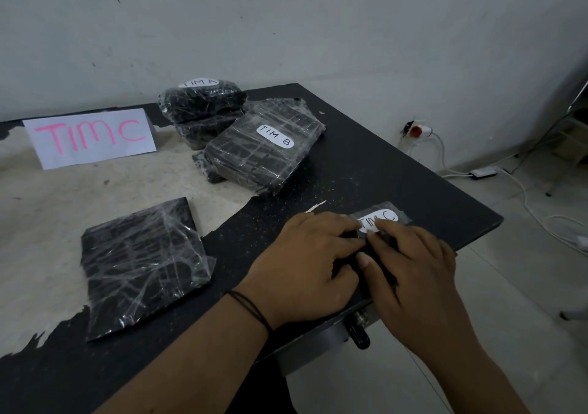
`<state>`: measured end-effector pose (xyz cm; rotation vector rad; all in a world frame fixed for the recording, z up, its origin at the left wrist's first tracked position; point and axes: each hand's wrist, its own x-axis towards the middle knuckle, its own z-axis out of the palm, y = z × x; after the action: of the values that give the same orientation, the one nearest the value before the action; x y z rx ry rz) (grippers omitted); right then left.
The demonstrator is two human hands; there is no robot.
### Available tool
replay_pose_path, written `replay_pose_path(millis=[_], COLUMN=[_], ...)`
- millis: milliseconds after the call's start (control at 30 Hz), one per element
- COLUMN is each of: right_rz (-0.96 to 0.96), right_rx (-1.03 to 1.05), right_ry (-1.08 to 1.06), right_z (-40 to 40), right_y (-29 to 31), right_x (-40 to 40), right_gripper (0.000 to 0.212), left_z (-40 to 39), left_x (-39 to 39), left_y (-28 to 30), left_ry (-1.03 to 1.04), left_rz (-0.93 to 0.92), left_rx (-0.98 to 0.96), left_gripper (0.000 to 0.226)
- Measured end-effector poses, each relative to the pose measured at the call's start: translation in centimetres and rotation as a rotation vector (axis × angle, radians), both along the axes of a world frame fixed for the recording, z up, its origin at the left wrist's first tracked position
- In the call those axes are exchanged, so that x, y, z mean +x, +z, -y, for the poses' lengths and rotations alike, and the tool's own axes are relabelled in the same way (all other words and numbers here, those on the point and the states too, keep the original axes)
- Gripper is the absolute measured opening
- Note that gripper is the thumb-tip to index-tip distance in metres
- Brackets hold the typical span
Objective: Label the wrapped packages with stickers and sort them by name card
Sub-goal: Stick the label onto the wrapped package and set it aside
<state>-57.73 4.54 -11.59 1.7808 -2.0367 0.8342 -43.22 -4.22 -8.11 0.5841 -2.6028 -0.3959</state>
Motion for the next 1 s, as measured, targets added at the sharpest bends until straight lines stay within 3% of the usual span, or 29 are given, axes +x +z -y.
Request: replay_pose_path(millis=[233, 567, 867, 1000], right_rz=[0.057, 0.046, -0.026, -0.011], right_rx=[0.016, 0.000, 0.050, 0.066], right_ry=[-0.003, 0.037, 0.020, 0.018], right_z=[0.0, -0.5, -0.4, -0.3], right_y=[-0.2, 0.7, 0.7, 0.6], right_x=[0.1, -0.7, -0.6, -0.5], right_gripper=[0.047, 0.041, 0.061, 0.058], left_z=[-0.1, 0.2, 0.2, -0.1], left_x=[0.0, 0.2, 0.1, 0.2], left_y=[0.2, -0.2, -0.2, 0.2], left_ry=[-0.009, 0.093, 0.086, 0.057], left_rz=[0.071, -0.049, -0.065, -0.043], left_rx=[-0.033, 0.037, 0.068, 0.052], left_gripper=[0.049, 0.046, 0.043, 0.042])
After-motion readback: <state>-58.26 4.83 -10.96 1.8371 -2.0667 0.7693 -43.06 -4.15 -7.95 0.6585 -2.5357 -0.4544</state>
